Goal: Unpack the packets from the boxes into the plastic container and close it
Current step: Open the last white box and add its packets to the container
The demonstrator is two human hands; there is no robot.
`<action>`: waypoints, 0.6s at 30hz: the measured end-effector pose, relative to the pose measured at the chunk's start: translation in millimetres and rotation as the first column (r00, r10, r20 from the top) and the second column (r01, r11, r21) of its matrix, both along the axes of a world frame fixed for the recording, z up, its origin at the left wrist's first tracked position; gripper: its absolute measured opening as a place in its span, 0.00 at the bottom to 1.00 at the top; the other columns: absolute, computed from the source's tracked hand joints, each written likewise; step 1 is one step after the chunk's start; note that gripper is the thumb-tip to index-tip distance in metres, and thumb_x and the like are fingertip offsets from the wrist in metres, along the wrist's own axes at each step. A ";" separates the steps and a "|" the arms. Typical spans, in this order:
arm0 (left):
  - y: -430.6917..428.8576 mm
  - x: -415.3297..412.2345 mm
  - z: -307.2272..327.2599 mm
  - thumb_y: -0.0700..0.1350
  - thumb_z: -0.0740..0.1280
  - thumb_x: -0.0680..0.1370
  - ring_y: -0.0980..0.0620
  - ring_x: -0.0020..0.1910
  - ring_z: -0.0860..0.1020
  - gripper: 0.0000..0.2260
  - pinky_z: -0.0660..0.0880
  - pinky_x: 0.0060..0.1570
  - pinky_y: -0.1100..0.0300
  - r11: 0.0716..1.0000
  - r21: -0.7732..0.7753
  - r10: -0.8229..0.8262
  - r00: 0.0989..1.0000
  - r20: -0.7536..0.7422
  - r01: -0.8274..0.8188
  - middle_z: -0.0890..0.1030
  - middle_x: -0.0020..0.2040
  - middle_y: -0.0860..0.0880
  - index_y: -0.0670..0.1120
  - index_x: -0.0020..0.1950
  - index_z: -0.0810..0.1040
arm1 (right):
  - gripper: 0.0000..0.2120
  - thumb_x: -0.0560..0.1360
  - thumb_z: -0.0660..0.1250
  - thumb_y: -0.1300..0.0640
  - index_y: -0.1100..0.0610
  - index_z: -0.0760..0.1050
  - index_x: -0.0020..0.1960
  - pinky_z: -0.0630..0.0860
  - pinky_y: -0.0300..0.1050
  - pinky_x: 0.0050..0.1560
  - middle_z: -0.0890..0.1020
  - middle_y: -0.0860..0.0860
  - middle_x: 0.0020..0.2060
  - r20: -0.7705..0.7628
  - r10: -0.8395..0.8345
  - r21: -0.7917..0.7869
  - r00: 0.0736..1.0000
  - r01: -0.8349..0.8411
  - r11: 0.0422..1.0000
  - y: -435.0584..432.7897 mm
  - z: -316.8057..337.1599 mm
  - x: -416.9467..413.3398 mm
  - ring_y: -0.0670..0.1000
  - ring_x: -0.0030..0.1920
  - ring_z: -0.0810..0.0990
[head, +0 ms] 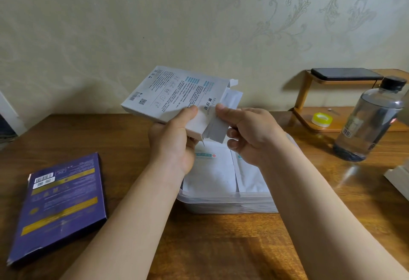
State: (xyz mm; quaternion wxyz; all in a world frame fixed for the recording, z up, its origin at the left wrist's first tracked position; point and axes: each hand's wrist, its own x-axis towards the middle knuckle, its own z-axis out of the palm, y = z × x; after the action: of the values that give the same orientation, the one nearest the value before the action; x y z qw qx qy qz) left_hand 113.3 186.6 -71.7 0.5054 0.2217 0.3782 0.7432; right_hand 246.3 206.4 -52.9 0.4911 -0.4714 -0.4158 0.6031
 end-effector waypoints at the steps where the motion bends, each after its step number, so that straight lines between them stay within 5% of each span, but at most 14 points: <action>1: 1.2 -2.3 0.3 0.33 0.73 0.75 0.50 0.40 0.86 0.11 0.80 0.48 0.49 1.000 -0.011 0.015 1.000 0.014 -0.014 0.88 0.46 0.49 0.47 0.51 0.84 | 0.10 0.70 0.78 0.56 0.56 0.77 0.42 0.63 0.38 0.24 0.74 0.51 0.34 -0.007 -0.003 0.003 1.000 0.003 1.000 0.5 1.0 1.9 0.49 0.28 0.66; 5: 2.7 -7.9 3.2 0.32 0.73 0.74 0.49 0.39 0.86 0.11 0.81 0.54 0.42 0.999 -0.011 0.046 0.998 0.034 -0.045 0.88 0.48 0.46 0.46 0.51 0.84 | 0.09 0.72 0.76 0.55 0.57 0.78 0.46 0.69 0.43 0.33 0.79 0.57 0.41 0.044 0.022 0.054 0.999 -0.024 0.998 3.6 7.6 13.9 0.54 0.37 0.74; 8: 1.8 -9.4 5.3 0.31 0.73 0.74 0.49 0.40 0.87 0.12 0.82 0.50 0.45 0.999 -0.008 0.054 0.998 0.032 -0.054 0.88 0.48 0.47 0.46 0.52 0.84 | 0.06 0.74 0.74 0.58 0.58 0.78 0.47 0.70 0.51 0.42 0.80 0.58 0.43 0.061 0.045 0.096 0.997 -0.050 0.994 5.1 10.5 20.9 0.57 0.42 0.77; 13: 3.0 -17.1 6.2 0.31 0.73 0.74 0.48 0.42 0.87 0.16 0.83 0.51 0.45 0.998 -0.004 0.063 0.996 0.069 -0.063 0.88 0.50 0.45 0.44 0.60 0.82 | 0.04 0.76 0.68 0.61 0.60 0.79 0.49 0.71 0.52 0.41 0.79 0.60 0.43 0.083 0.078 0.141 0.993 -0.090 0.986 7.1 14.0 32.2 0.59 0.42 0.77; 16: 5.2 -18.7 5.2 0.31 0.72 0.74 0.46 0.43 0.87 0.12 0.82 0.55 0.42 0.999 -0.027 0.036 0.996 0.079 -0.034 0.88 0.49 0.44 0.44 0.54 0.83 | 0.13 0.75 0.56 0.67 0.59 0.79 0.48 0.72 0.49 0.37 0.81 0.59 0.43 0.019 0.133 0.178 0.991 -0.134 0.975 7.6 16.0 41.0 0.58 0.38 0.77; 18: 6.7 -20.5 4.3 0.33 0.72 0.75 0.45 0.45 0.87 0.12 0.83 0.52 0.44 0.999 -0.046 -0.010 0.997 0.080 0.013 0.88 0.51 0.43 0.45 0.55 0.83 | 0.22 0.76 0.55 0.73 0.53 0.77 0.58 0.76 0.52 0.37 0.84 0.60 0.44 0.017 0.133 0.304 0.991 -0.132 0.943 9.3 11.7 47.1 0.59 0.38 0.81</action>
State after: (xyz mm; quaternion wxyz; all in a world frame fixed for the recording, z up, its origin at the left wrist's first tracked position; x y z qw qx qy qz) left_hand 92.7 193.2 -67.4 0.5293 0.1824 0.3736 0.7396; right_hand 293.3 215.7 -41.2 0.5168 -0.3599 -0.5337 0.5644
